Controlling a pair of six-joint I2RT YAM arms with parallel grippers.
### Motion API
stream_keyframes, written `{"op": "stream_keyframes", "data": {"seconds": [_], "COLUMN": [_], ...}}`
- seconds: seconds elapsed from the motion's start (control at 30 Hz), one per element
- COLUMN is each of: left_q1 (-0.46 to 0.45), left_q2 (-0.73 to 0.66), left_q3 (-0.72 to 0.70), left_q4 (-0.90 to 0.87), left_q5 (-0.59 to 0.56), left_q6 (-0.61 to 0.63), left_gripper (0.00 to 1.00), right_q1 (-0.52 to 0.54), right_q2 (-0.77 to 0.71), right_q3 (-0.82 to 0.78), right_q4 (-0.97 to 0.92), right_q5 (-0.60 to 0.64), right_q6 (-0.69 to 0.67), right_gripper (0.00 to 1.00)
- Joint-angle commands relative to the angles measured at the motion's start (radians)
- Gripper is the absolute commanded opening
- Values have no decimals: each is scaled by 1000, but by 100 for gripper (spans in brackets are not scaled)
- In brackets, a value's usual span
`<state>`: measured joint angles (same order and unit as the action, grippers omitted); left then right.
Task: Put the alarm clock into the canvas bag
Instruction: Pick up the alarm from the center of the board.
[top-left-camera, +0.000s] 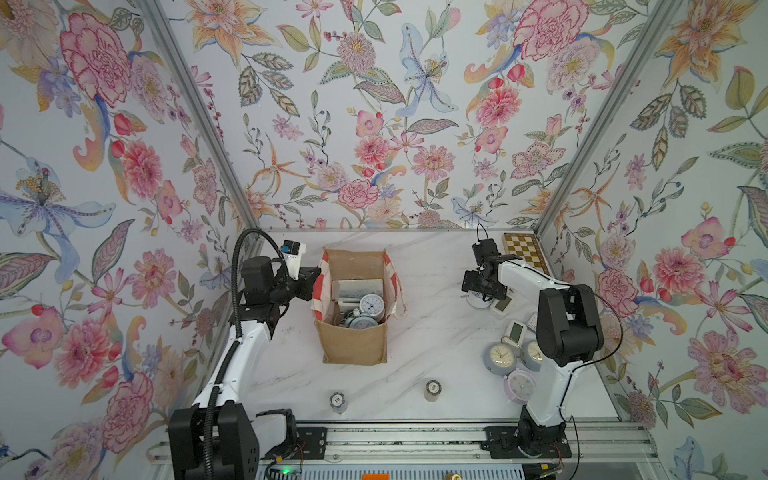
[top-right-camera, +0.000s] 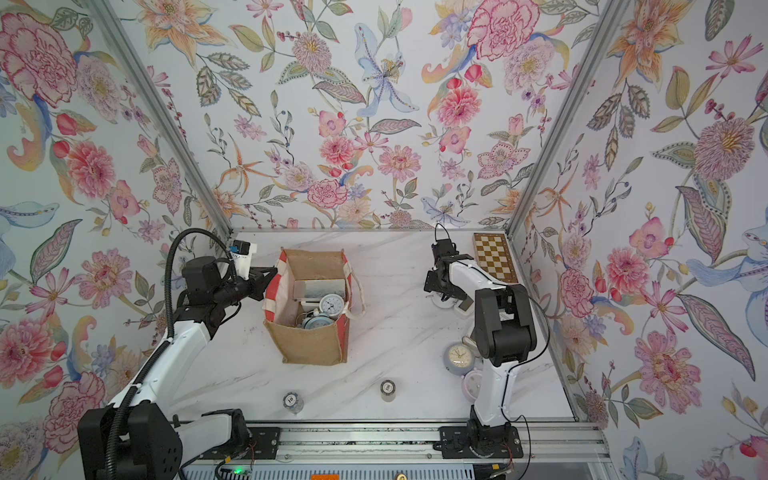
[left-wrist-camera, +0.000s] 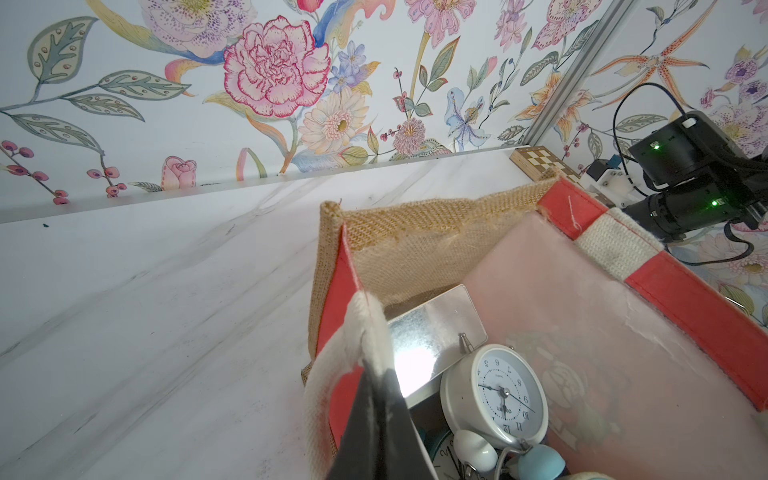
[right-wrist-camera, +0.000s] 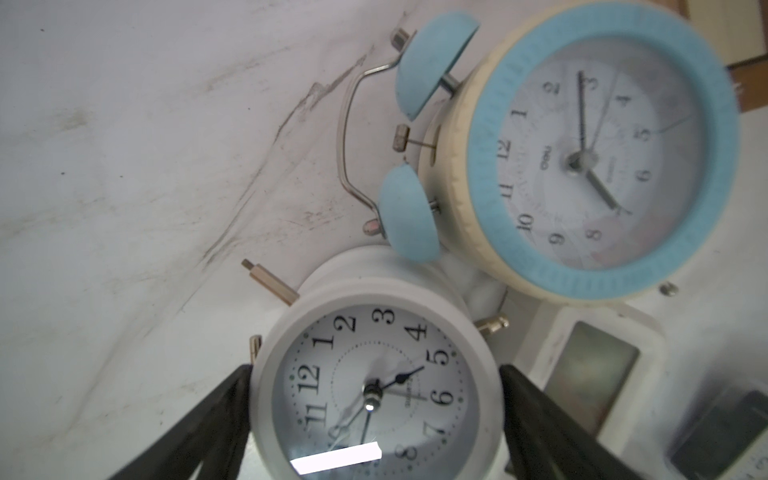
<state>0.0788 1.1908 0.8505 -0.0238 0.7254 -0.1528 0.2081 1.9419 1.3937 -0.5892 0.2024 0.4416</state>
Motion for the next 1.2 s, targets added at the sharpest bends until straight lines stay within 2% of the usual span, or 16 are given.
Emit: {"op": "stream_keyframes", "data": {"seconds": [0.0, 0.37, 0.63, 0.87, 1.17], "left_q1": [9, 9, 9, 9, 9], "left_q2": [-28, -31, -31, -28, -30], "left_q3": [-2, -5, -5, -5, -8], "left_q4": [31, 33, 37, 41, 45], "left_q5": [-13, -13, -14, -13, -17], "left_q6": [19, 18, 16, 13, 14], "left_gripper": [0, 0, 0, 0, 0], "right_q1": [4, 14, 54, 136, 275], "right_q2": [19, -72, -182, -280, -351], "right_q3": [-10, 0, 41, 117, 224], "right_q4": [1, 1, 0, 2, 25], "right_q5": [13, -27, -103, -187, -236], "right_q6": [-6, -19, -25, -28, -9], "right_gripper": [90, 72, 68, 63, 61]}}
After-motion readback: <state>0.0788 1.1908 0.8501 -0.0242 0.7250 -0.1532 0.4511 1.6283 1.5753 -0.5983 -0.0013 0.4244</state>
